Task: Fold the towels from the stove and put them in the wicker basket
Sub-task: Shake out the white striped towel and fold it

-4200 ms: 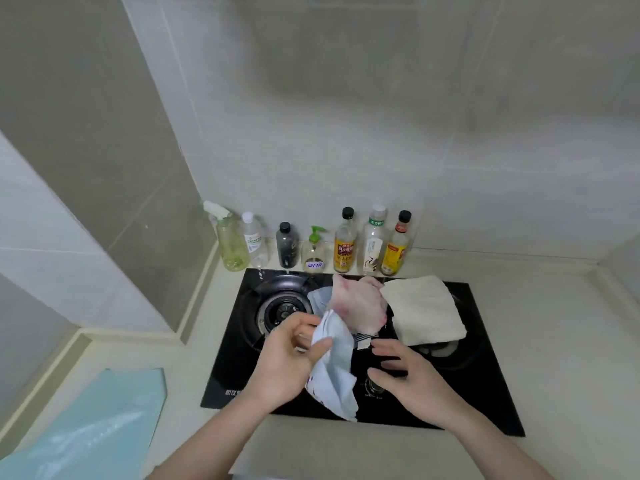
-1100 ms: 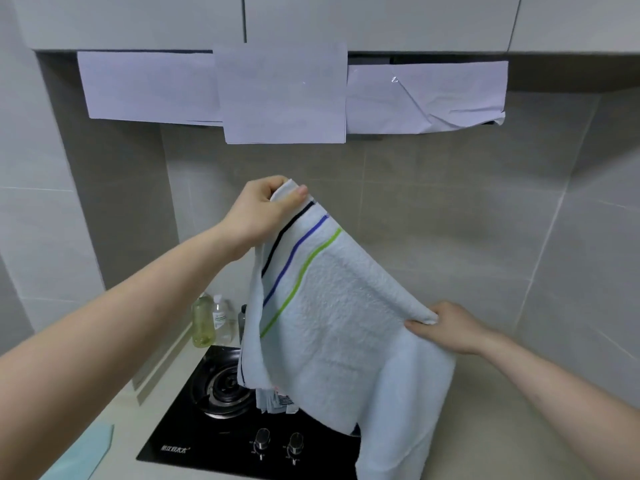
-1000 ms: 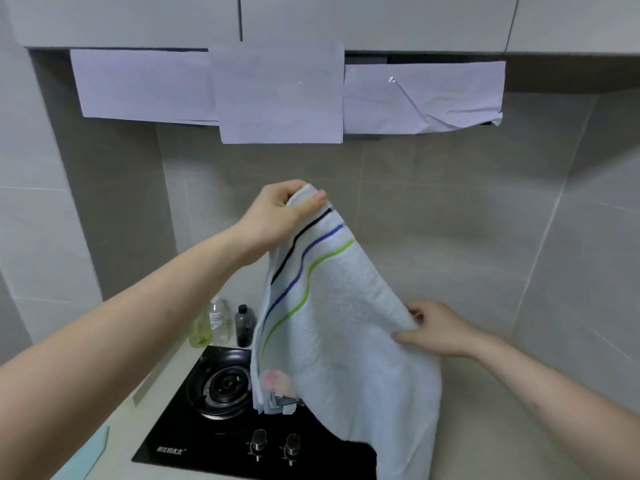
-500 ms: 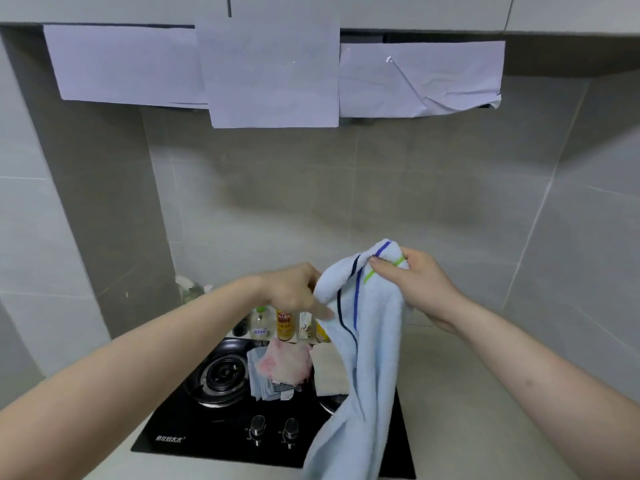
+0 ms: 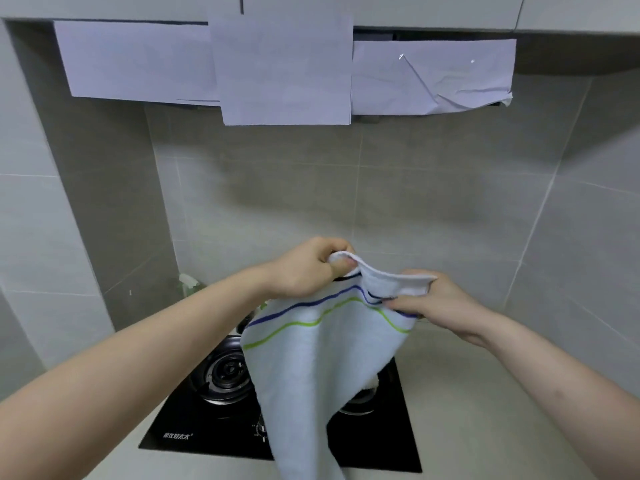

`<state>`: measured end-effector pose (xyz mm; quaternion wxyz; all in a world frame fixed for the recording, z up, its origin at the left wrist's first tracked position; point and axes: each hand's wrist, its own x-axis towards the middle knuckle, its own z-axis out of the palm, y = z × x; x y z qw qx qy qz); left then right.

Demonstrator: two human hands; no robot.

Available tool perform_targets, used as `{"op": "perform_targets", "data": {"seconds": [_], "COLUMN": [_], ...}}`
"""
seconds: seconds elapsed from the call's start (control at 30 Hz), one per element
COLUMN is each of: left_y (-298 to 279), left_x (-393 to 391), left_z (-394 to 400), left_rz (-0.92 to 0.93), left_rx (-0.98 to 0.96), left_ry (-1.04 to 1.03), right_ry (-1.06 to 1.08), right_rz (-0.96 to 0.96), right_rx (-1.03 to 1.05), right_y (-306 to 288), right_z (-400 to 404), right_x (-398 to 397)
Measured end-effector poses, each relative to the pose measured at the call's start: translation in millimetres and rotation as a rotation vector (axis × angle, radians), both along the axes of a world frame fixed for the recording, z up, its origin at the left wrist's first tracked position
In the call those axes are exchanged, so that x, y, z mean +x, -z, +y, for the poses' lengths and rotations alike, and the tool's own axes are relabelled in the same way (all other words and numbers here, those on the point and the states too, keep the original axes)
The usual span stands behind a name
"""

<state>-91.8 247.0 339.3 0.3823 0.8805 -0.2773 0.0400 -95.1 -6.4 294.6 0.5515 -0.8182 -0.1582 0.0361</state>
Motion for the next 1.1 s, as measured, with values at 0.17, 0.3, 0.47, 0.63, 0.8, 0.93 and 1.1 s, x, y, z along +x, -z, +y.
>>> {"op": "perform_targets", "data": {"seconds": [0.17,0.3,0.47,0.63,0.8,0.93,1.1], "left_y": [-5.7,-2.0,6.2,28.3,43.7,29.1,-15.6], "left_x": [-1.9,-1.7,4.6,22.9,52.1,86.1,125.0], "left_z": [3.0,9.9,16.1,40.9,24.0,-12.5,-66.0], "left_rz": [0.011,0.059,0.035,0.057,0.086,0.034,-0.135], "left_rx": [0.108,0.083,0.137,0.351,0.355,0.270,0.286], "left_ry": [0.040,0.056,0.015,-0.057,-0.154,-0.242,-0.372], "right_ry": [-0.035,-0.020,0.056,0.188,0.269,0.346,0.464], "right_rz": [-0.080,-0.183,-0.261,-0.202,-0.085,-0.097,-0.294], "right_rx": [-0.094,-0.193,-0.281,-0.327,-0.327,-0.239,-0.382], "right_y": [-3.4,-6.5,-10.3,-1.5,1.0,-10.6,-41.5], "right_z": [-4.4,-4.4,-7.4,-43.8,-77.1,-112.0,-161.2], "right_x": [-7.6,-7.6,-4.7,2.6,23.3,59.7,109.4]}}
